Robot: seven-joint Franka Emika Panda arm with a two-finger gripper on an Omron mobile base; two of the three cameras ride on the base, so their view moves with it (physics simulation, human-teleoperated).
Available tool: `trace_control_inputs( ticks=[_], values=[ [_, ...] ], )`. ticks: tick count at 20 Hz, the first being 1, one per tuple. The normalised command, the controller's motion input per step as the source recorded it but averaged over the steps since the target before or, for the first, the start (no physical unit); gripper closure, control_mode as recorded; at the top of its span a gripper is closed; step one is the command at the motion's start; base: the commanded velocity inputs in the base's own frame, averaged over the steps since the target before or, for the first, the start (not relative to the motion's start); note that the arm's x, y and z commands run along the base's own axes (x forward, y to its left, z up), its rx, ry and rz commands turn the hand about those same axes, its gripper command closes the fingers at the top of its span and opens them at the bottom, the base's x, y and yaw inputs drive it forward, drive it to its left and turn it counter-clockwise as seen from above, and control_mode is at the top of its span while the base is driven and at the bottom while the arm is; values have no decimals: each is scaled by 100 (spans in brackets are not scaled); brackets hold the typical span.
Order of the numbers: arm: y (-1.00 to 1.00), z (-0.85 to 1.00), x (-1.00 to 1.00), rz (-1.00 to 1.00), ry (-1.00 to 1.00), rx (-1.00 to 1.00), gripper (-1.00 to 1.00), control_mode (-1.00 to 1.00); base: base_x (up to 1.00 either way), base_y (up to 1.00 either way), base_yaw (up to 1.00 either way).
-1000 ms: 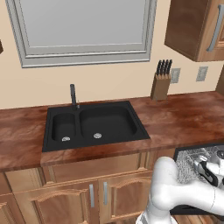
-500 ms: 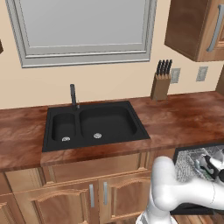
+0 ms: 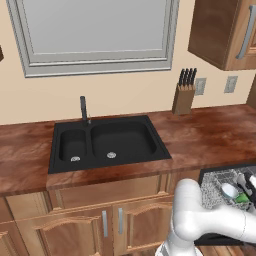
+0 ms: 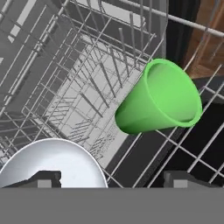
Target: Pick up the cup and bowl from the counter, place them in the dishwasher, and close the dishwasher door.
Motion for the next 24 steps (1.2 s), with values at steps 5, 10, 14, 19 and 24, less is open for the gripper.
trace_control_inputs(
  ticks=[5,10,14,19,24],
  values=[
    [0,9,-47,0,-13,0,-100,-100,0,0,0],
    [1,20,-32,0,-7,0,-100,-100,0,0,0],
    [13,29,-9,0,-2,0,-100,-100,0,0,0],
    [7,23,-2,0,0,0,-100,-100,0,0,0],
    [6,16,-5,0,0,0,-100,-100,0,0,0]
  ],
)
